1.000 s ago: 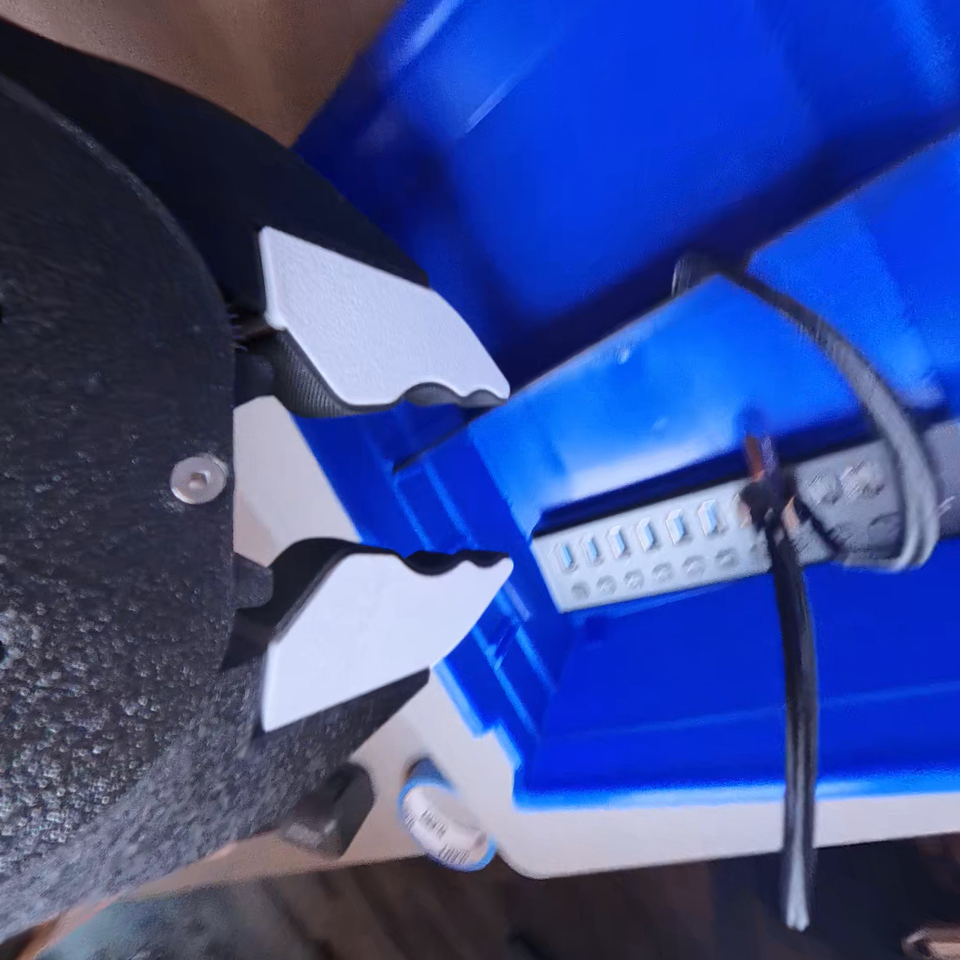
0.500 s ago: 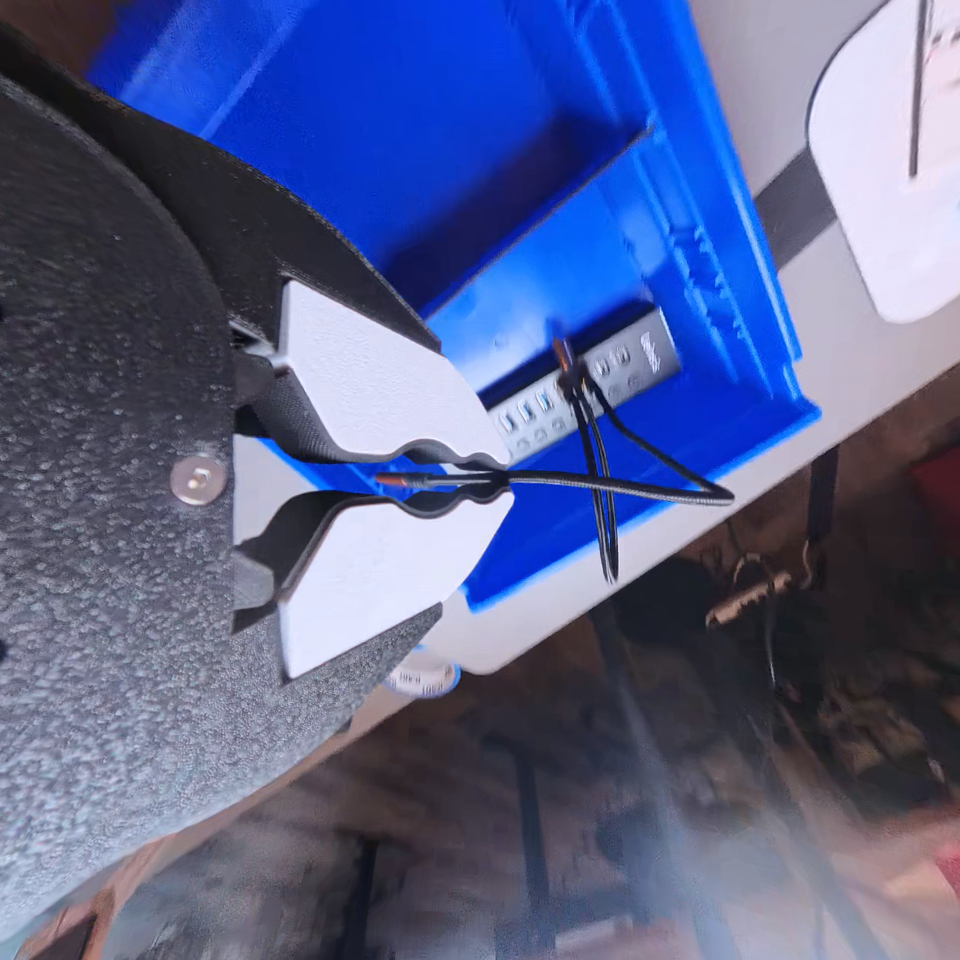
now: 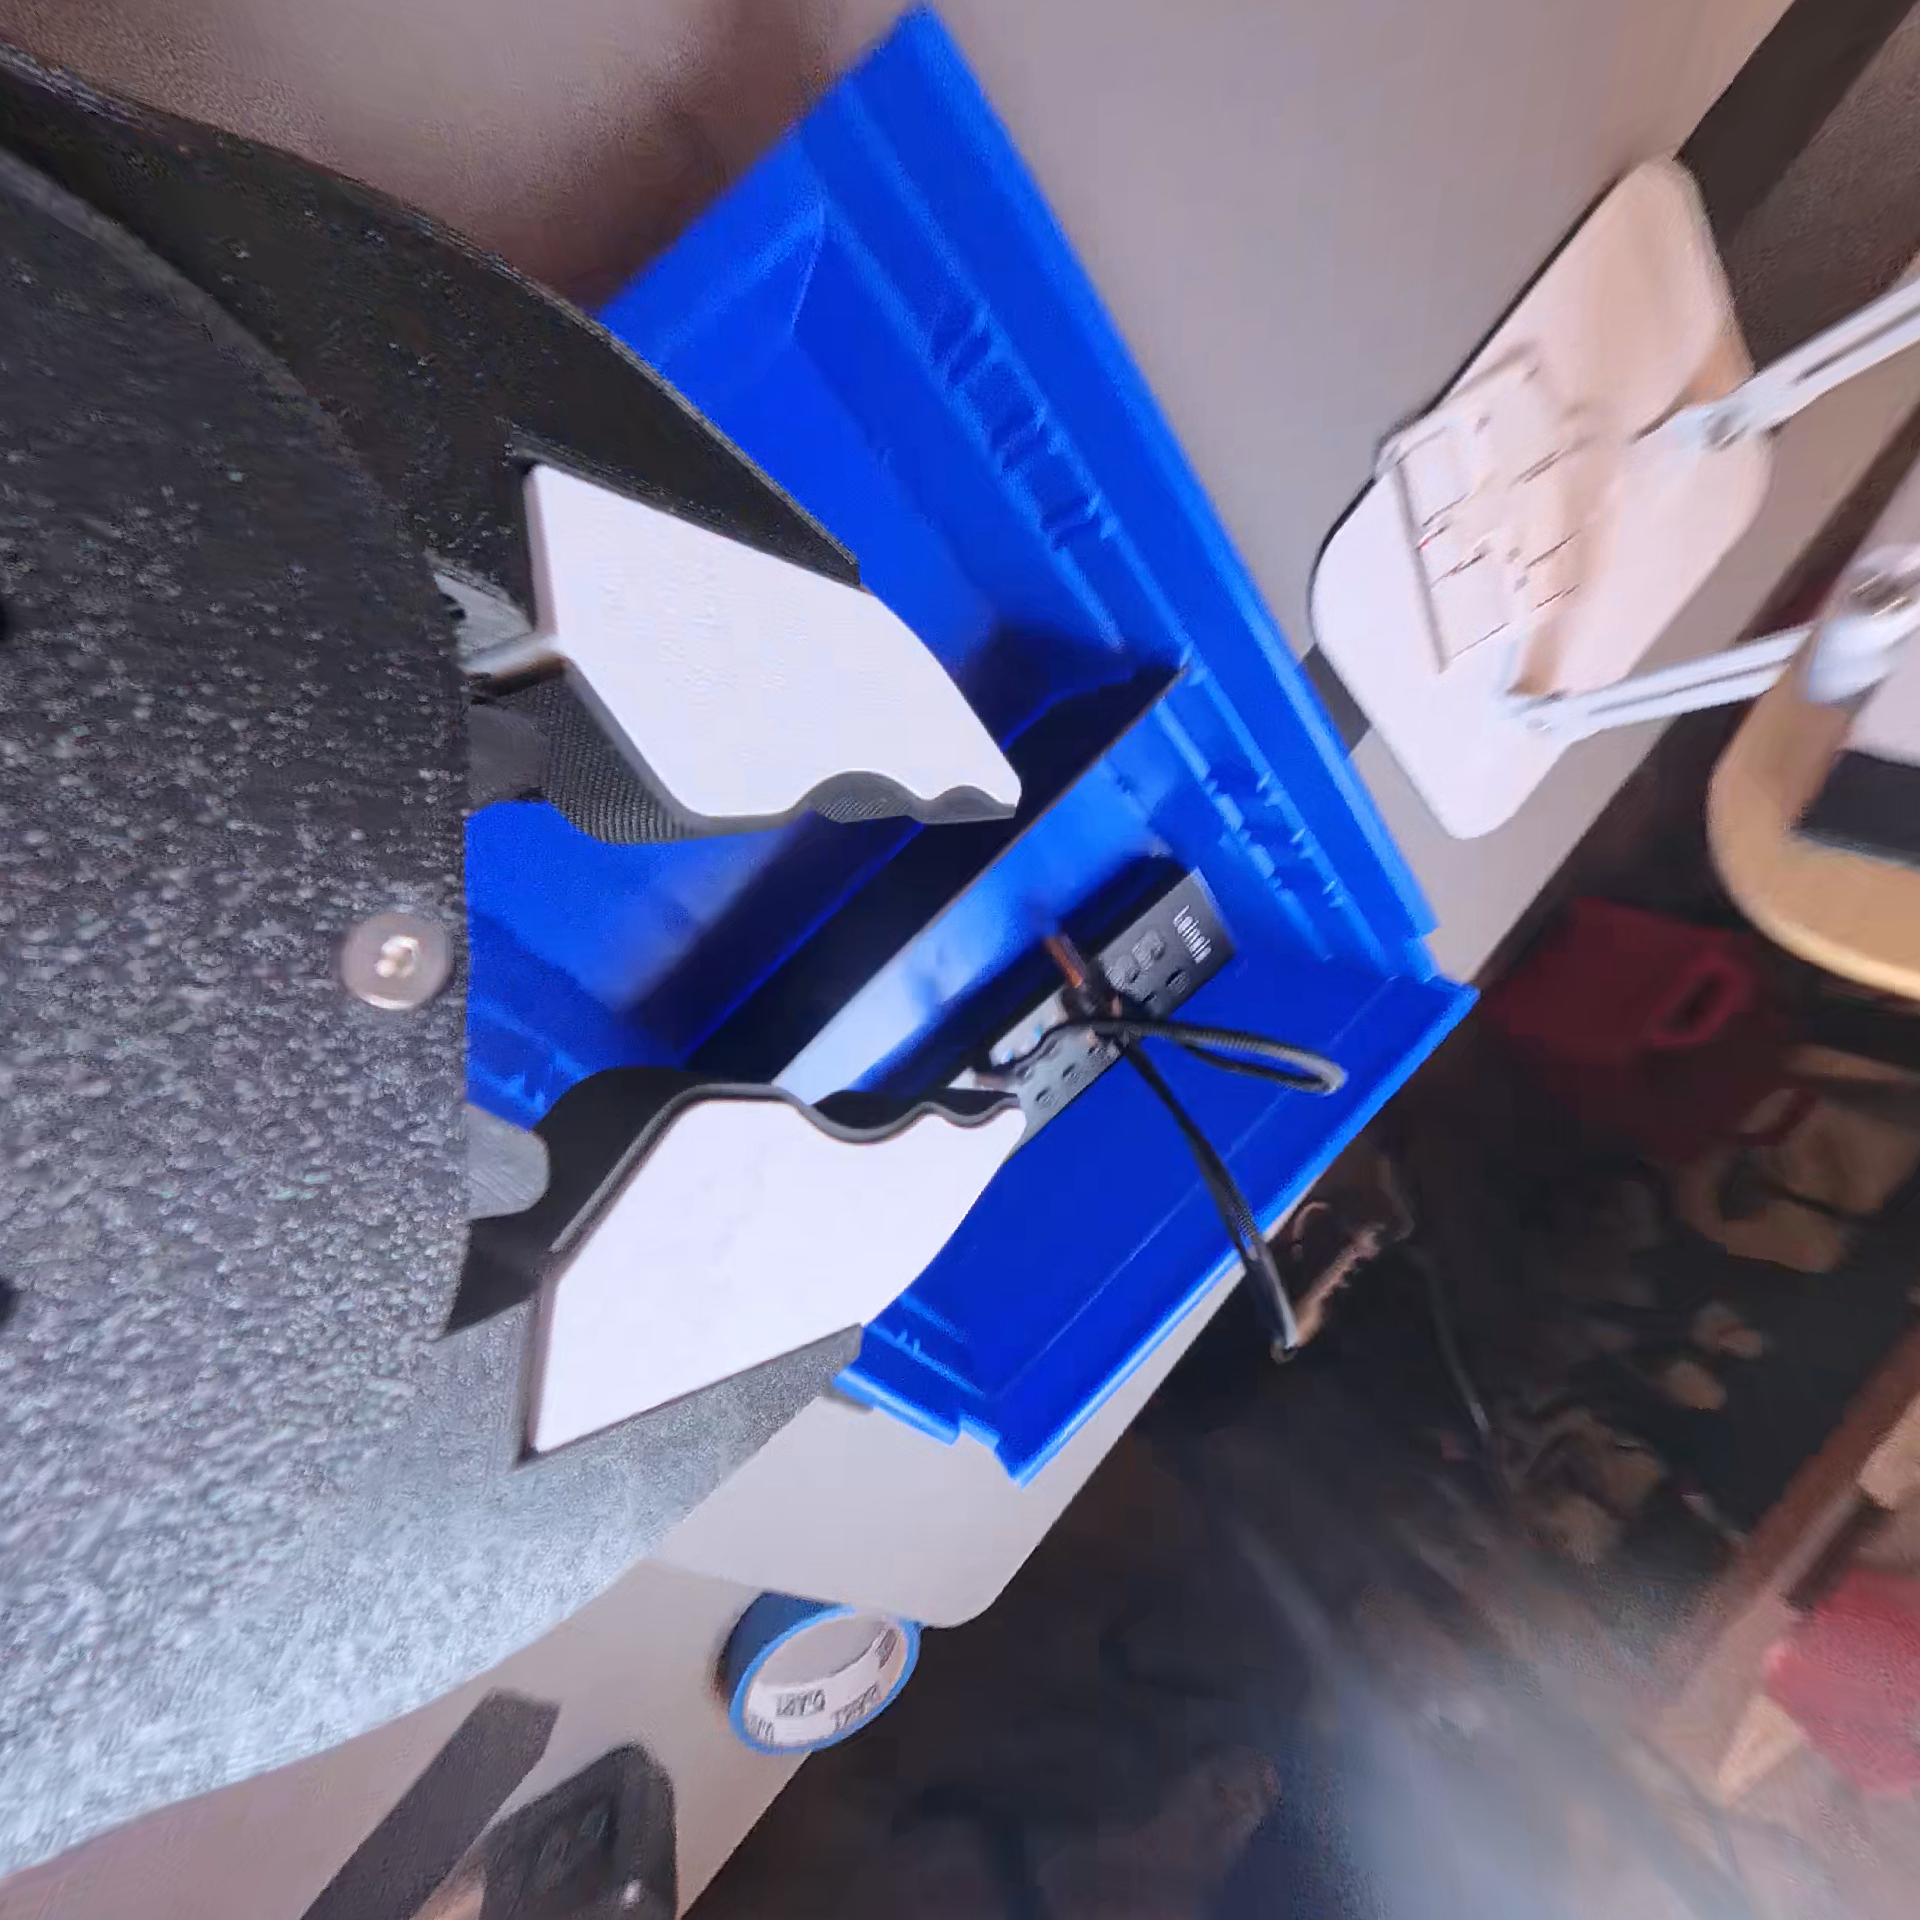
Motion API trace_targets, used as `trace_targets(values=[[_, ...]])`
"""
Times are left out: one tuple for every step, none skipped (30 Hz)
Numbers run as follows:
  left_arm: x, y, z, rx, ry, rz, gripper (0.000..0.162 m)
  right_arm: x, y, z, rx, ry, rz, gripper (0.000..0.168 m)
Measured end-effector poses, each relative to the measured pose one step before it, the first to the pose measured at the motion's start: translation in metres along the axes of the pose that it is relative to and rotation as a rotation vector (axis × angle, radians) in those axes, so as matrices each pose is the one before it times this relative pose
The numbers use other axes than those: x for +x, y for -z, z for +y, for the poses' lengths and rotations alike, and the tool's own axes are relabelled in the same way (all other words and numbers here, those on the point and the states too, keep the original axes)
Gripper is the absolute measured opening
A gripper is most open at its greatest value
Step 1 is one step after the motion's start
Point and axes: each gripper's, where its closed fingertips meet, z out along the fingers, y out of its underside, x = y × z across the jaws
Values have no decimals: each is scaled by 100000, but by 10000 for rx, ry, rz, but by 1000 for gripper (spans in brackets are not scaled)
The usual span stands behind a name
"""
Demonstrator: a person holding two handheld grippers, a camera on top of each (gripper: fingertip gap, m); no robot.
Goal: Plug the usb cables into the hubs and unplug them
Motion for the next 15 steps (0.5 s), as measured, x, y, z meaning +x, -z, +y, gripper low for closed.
trace_targets(values=[[-1185, 778, -995, 157, -242, -445, 41, -1547, 1294, -601, 748, -343, -229, 52], [-1609, 904, -1144, 108, -308, -584, 40, -1686, 1176, -429, 676, -412, -277, 55], [-2051, 974, -1218, 31, -350, -711, 40, -1767, 1016, -134, 548, -431, -324, 55], [-2335, 940, -1224, -26, -348, -715, 40, -1724, 861, 107, 443, -350, -301, 56], [-2615, 788, -1011, -164, -299, -706, 39, -1561, 746, 228, 379, -235, -228, 55], [-2828, 505, -608, -389, -225, -659, 39, -1405, 666, 333, 293, -174, -196, 54], [-2869, 178, -257, -544, -171, -535, 39, -1300, 556, 416, 196, -159, -228, 53], [-2835, -134, 47, -628, -152, -438, 40, -1163, 439, 471, 123, -151, -235, 51], [-2709, -485, 486, -761, -166, -346, 40, -901, 353, 446, 104, -121, -167, 49], [-2377, -819, 1120, -1005, -309, -191, 40, -672, 269, 398, 110, -80, -122, 47], [-1679, -1121, 1696, -1196, -308, 117, 43, -512, 199, 348, 107, -78, -99, 45], [-1012, -1287, 2237, -1414, -111, 388, 45, -366, 131, 310, 111, -92, -85, 44], [-597, -1428, 2359, -1445, 39, 426, 48, -282, 83, 260, 119, -104, -102, 42], [-642, -1499, 1718, -1007, 27, 115, 50, -209, 53, 198, 141, -130, -100, 41], [-553, -1485, 1200, -674, -147, -69, 50, -101, 37, 145, 156, -154, -76, 39]])
